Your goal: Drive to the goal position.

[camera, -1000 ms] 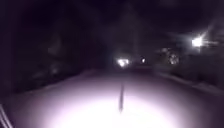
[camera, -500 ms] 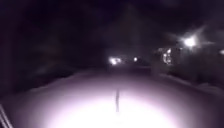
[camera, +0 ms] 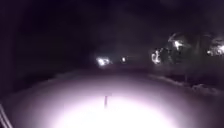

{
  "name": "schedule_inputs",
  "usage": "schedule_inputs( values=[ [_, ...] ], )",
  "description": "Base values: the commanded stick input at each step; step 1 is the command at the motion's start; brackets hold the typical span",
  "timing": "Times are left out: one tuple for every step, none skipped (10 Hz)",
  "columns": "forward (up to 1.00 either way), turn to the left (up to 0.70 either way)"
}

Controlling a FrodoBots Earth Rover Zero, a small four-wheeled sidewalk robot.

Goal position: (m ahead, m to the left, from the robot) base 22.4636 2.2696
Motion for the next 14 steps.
schedule_inputs(
  values=[
    [1.0, 0.0],
    [1.0, 0.0],
    [1.0, 0.0],
    [1.0, 0.0],
    [1.0, 0.0],
    [1.0, 0.0],
    [1.0, 0.0],
    [1.0, 0.0],
    [1.0, 0.0],
    [1.0, 0.0],
    [1.0, 0.0],
    [1.0, 0.0],
    [1.0, 0.0],
    [1.0, 0.0]
  ],
)
